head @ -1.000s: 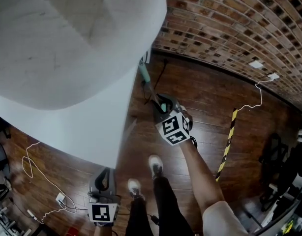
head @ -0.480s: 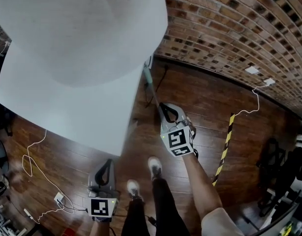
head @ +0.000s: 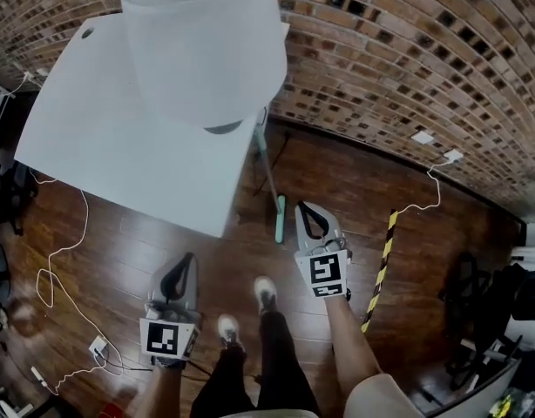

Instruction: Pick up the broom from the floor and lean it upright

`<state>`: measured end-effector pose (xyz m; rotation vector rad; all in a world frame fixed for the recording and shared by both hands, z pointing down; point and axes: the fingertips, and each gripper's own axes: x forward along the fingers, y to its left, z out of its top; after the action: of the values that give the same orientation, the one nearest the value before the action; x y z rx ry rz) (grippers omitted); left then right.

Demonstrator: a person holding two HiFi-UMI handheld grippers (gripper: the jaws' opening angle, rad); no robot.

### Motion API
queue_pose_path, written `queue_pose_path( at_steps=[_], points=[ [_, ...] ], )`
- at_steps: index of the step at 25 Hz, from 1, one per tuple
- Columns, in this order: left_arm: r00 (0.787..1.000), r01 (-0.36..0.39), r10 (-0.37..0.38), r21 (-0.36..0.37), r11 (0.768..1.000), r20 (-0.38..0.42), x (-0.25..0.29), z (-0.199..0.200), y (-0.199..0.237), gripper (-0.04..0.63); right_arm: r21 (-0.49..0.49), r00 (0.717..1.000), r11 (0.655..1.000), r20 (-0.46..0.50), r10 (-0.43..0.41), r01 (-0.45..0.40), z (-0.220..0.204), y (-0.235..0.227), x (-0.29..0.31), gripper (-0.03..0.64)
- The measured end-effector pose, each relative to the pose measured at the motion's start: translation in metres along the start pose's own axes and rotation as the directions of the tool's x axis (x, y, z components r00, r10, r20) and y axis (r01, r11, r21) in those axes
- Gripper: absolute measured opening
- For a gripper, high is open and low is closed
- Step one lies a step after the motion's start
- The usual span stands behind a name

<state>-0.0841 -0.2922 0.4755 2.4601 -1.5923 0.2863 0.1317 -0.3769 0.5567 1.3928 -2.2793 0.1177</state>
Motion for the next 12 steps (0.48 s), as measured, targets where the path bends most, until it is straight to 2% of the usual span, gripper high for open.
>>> queue_pose_path(
  at_steps=[3, 6, 9, 12],
  points=[
    [0.997, 0.014, -0.013, -0.014, 1.000, 0.070, -0.014, 0.040, 0.005, 0.000, 0.035, 0.998, 0.998, 0.038, -0.044, 0.042, 0.035, -0.006, -0.039, 0.012],
    [0.994, 0.034, -0.033, -0.008, 0.999, 0.099, -0.040, 0.075, 0.001, 0.000, 0.090, 0.993, 0.992, 0.068, -0.099, 0.093, 0.065, -0.001, -0.093, 0.012],
    [0.991, 0.049, -0.049, -0.004, 0.999, 0.125, -0.062, 0.095, 0.000, 0.000, 0.142, 0.982, 0.979, 0.096, -0.162, 0.148, 0.092, 0.002, -0.139, 0.012],
    [0.992, 0.028, -0.030, 0.014, 1.000, 0.119, -0.091, 0.102, 0.008, 0.000, 0.187, 0.973, 0.966, 0.113, -0.200, 0.177, 0.117, 0.013, -0.176, 0.012]
  ],
)
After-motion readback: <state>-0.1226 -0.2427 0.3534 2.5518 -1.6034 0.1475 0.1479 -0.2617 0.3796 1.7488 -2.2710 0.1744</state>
